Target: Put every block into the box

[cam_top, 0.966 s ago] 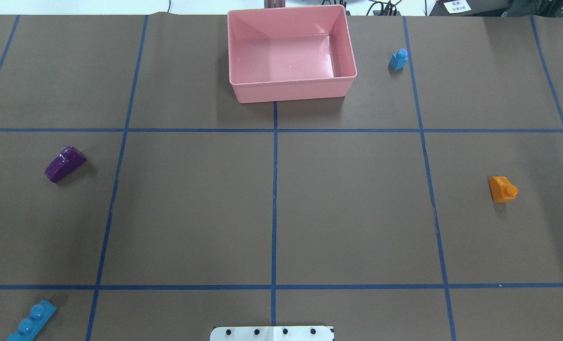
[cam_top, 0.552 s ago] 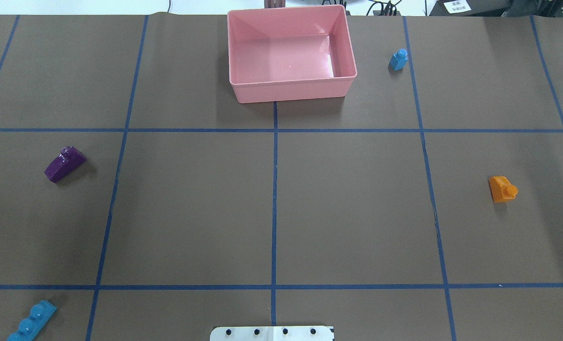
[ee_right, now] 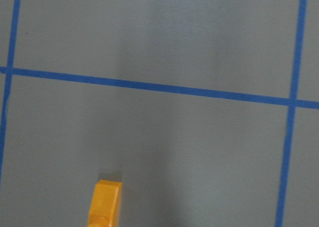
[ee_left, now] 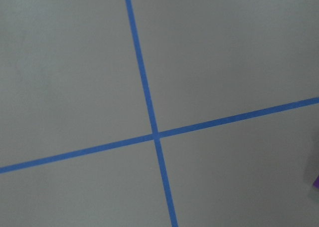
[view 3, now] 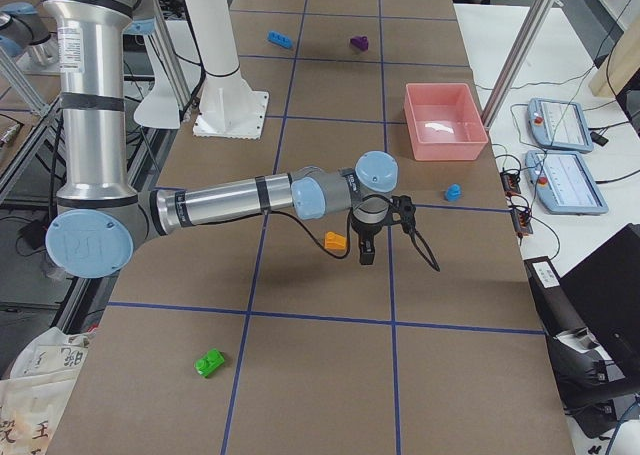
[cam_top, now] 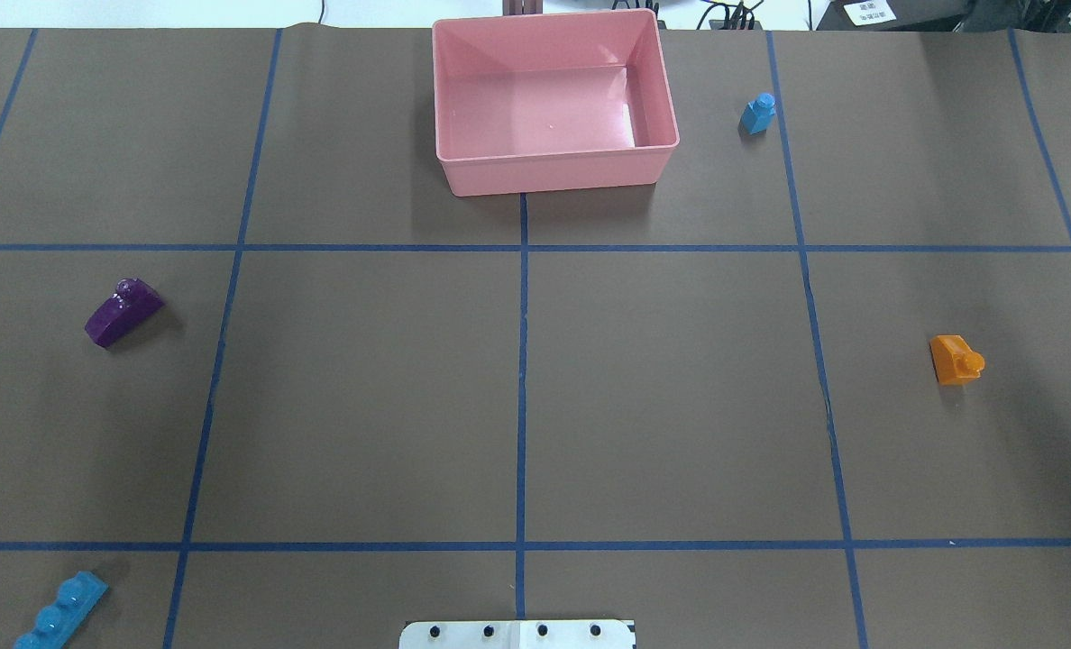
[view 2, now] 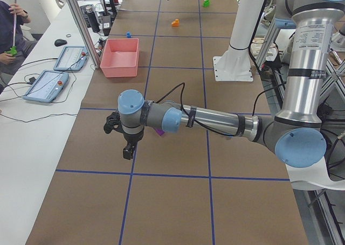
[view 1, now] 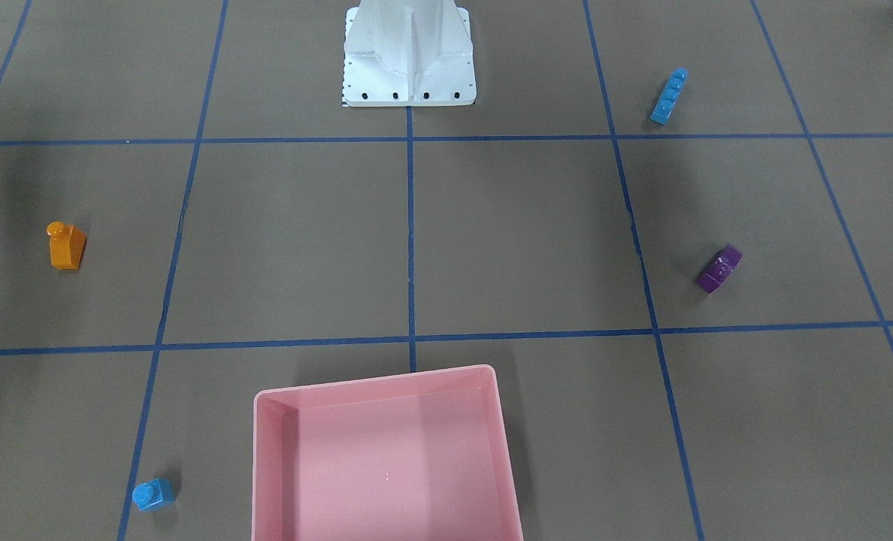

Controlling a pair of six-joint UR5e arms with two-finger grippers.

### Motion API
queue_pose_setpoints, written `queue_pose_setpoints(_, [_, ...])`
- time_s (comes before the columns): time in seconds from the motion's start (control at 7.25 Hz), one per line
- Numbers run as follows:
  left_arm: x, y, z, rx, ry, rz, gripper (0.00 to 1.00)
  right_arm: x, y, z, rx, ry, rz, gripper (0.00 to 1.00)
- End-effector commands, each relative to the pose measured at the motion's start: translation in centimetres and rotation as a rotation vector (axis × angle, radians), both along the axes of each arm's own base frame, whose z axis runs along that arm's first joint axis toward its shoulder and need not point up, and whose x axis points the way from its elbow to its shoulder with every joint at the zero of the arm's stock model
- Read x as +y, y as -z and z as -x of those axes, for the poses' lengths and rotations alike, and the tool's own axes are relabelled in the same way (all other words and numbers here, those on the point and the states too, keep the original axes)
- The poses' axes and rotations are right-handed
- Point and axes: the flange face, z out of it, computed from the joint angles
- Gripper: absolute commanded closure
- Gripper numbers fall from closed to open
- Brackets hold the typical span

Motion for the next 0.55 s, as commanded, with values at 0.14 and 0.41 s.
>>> queue_pose_setpoints(0.14, [0.0, -0.5, -0.1, 0.001, -0.001, 0.010, 0.00, 1.8, 2.1, 12.2, -0.054, -0.093, 0.033, 0.00])
queue_pose_setpoints(0.41, [0.0, -0.4, -0.1, 0.001, 0.000, 0.010, 0.00, 3.5, -0.4, 16.0, 0.000, -0.059, 0.059, 0.00])
